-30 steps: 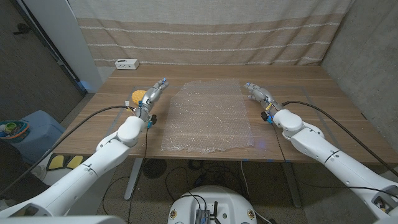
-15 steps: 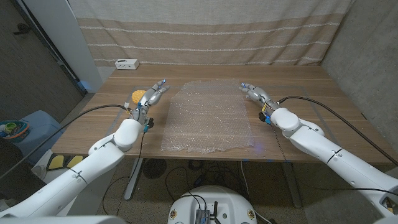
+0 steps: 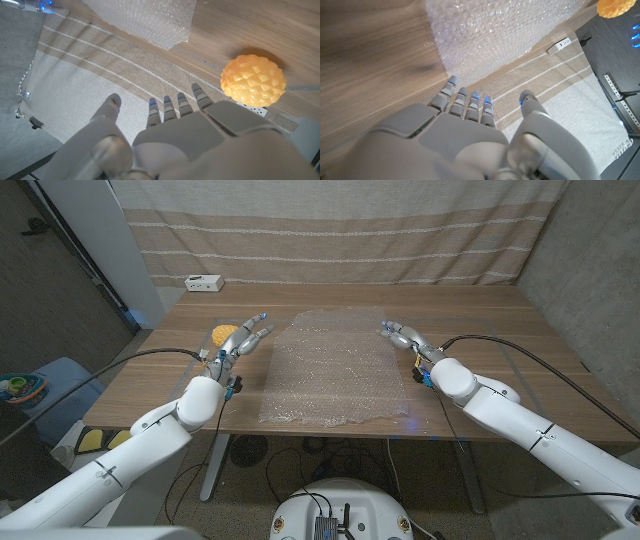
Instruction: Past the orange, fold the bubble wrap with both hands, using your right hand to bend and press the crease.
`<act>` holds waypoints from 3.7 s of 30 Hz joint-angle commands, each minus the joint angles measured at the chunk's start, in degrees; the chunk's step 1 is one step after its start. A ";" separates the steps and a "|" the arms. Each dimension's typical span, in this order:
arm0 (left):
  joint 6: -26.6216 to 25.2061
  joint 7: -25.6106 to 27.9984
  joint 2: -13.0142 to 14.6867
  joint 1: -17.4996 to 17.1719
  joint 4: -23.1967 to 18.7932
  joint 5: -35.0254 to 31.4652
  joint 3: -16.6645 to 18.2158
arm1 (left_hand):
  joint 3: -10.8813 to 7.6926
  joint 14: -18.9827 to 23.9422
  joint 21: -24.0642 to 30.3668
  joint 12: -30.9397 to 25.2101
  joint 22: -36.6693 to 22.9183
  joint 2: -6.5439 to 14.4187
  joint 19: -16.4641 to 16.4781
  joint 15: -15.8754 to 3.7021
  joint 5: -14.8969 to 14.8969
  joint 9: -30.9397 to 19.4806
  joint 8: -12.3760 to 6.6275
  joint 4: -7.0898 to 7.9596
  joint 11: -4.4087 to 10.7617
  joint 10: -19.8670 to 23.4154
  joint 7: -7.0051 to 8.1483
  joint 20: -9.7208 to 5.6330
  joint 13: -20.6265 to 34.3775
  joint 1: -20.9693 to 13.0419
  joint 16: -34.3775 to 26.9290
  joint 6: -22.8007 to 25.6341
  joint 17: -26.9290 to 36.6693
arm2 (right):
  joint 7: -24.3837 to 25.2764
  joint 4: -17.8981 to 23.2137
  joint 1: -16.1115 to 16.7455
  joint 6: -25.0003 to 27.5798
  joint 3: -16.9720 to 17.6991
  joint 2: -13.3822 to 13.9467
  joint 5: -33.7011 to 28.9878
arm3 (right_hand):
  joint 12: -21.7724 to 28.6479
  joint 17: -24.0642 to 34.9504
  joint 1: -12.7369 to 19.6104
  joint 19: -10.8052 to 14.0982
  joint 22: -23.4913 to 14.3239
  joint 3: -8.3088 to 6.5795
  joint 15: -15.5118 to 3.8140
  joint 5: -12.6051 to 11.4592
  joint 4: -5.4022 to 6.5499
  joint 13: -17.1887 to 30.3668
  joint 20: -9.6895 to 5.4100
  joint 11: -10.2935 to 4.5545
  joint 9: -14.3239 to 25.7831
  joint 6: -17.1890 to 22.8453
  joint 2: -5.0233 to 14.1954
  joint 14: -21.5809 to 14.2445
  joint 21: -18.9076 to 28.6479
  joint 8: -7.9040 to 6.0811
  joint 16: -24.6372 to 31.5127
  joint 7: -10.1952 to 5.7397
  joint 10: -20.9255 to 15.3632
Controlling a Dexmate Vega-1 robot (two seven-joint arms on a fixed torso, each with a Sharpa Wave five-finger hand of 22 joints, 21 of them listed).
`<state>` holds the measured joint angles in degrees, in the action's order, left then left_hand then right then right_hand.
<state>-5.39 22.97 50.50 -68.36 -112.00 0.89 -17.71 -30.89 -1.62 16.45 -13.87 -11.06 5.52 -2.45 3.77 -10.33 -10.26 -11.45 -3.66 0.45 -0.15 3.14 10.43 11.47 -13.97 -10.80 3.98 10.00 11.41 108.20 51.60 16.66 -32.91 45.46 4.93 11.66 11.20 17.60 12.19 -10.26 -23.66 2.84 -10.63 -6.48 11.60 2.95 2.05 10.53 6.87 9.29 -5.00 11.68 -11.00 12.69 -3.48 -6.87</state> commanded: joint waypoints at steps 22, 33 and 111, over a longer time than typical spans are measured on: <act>-17.29 -2.69 8.89 -6.59 -14.39 -13.68 0.05 | -2.26 2.62 -0.06 -0.33 -0.13 0.17 2.03 -0.43 -0.56 -0.34 -0.76 -5.55 0.58 2.29 0.33 0.59 0.14 -5.97 -0.29 2.83 0.18 | 0.96 14.27 5.99 16.10 -2.37 5.47 -8.55 | 0.32 -0.07 2.87 0.45 -0.20 -1.02 -1.35 -0.02 -1.86 0.10 -0.07 -0.93 0.26 0.61 -0.53 -0.74 0.31 -0.32 -0.22 -0.02 -0.88; -20.15 -7.11 13.25 -6.86 -17.50 -17.98 -1.83 | -2.29 2.59 -0.14 -0.14 -0.13 -0.33 2.15 -0.48 -0.54 -0.34 -0.74 -6.04 0.65 2.12 0.35 0.53 0.14 -6.62 -0.21 3.07 0.20 | -0.31 18.96 7.72 21.99 -4.45 7.71 -11.21 | 0.32 -0.12 3.51 0.58 -0.18 -1.24 -1.45 -0.08 -2.25 0.10 -0.16 -0.99 0.27 0.60 -0.68 -0.85 0.34 -0.30 -0.27 0.07 -0.98; -32.86 -36.67 15.62 -7.31 -25.51 -60.46 -9.63 | -1.89 2.50 -0.80 0.57 0.01 -5.68 5.47 -1.66 0.43 -0.57 -1.76 -6.35 2.54 3.87 3.21 -1.65 0.03 -18.51 0.19 8.66 0.19 | -17.27 33.18 -10.41 60.53 -45.31 14.52 -44.79 | 1.18 -0.26 18.15 4.71 -0.07 -5.27 -6.47 0.31 -3.60 0.05 -1.51 -3.71 0.44 14.19 -2.67 -5.03 0.98 -3.68 -0.10 -2.46 -6.65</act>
<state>-38.78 -11.09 67.47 -74.43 -137.54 -57.83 -29.21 -32.81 1.20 15.89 -13.49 -10.93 -0.28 2.99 2.13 -9.93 -10.52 -13.44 -10.39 3.14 3.91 6.45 8.49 11.48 -32.11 -10.58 12.92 9.99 -4.05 144.51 44.77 77.23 -71.72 61.36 -35.81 12.37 10.69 34.73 16.05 -10.13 -28.72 -2.15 -10.40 -10.42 11.45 1.65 -1.60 10.69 18.60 6.36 -9.02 12.23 -13.79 12.25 -5.75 -12.25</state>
